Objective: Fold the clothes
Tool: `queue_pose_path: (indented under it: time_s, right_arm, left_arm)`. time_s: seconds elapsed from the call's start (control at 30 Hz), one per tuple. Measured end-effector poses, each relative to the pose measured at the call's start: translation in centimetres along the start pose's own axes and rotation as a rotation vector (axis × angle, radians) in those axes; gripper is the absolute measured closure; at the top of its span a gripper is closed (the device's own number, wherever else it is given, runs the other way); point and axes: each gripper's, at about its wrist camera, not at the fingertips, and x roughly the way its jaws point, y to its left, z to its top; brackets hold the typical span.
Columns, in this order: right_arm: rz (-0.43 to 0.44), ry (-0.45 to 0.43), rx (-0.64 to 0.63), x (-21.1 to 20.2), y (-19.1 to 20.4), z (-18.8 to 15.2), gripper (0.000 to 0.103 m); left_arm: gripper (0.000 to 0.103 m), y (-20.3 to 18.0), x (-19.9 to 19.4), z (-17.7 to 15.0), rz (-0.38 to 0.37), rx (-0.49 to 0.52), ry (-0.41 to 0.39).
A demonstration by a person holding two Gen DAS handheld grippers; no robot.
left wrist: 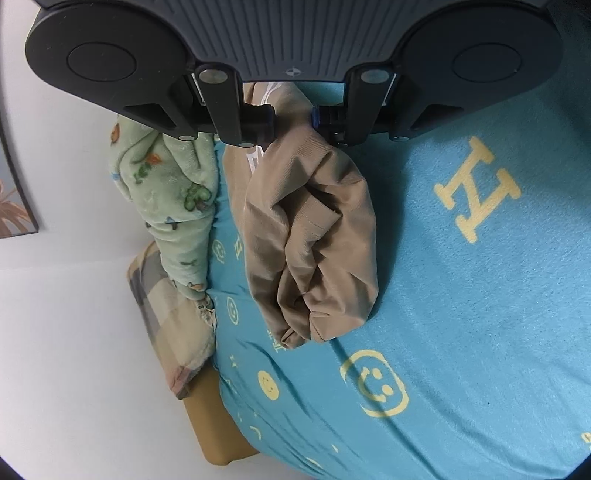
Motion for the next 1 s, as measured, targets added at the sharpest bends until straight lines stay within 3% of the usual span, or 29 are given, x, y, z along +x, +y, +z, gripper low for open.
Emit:
queue_pose_path:
  time_s: [0.17, 0.3, 0.33, 0.37, 0.4, 0.43, 0.7, 0.83, 1.0]
  right_arm:
    - [0.04, 0.118, 0.08, 1.3, -1.3, -0.8, 0.095]
    - [0.013, 0.202, 0.121, 3.3, -1.9, -1.5, 0.092]
    - [0.0, 0.213, 0.127, 3.7, -2.0, -1.6, 0.083]
    - [-0.007, 0.214, 0.135, 3.9, -2.2, -1.6, 0.059]
    - [-0.012, 0.212, 0.143, 4.1, -2.3, -1.6, 0.042]
    - [-0.007, 0.205, 0.155, 4.1, -2.5, -1.6, 0.016]
    - [-0.008, 0.227, 0.255, 6.6, -4.0, -1.8, 0.015]
    - [-0.045, 0.183, 0.273, 8.0, -4.9, -0.8, 0.016]
    - [-0.084, 0.085, 0.277, 9.0, -6.2, 1.0, 0.035]
  left_arm:
    - [0.086, 0.2, -0.2, 0.0, 0.017, -0.008, -0.005]
    - [0.086, 0.3, -0.4, 0.1, 0.031, -0.015, -0.01]
    - [0.086, 0.4, -0.4, 0.1, 0.034, -0.017, -0.011]
    - [0.086, 0.4, -0.5, 0.1, 0.036, -0.019, -0.011]
    - [0.086, 0.5, -0.5, 0.2, 0.036, -0.023, -0.01]
    - [0.086, 0.6, -0.4, 0.3, 0.035, -0.028, -0.008]
    - [0.085, 1.9, -0.1, 0.9, 0.034, -0.085, 0.006]
    - [0.085, 2.4, 0.5, 1.5, 0.028, -0.109, 0.004]
    - [0.086, 2.5, 0.9, 2.0, 0.014, -0.107, 0.003]
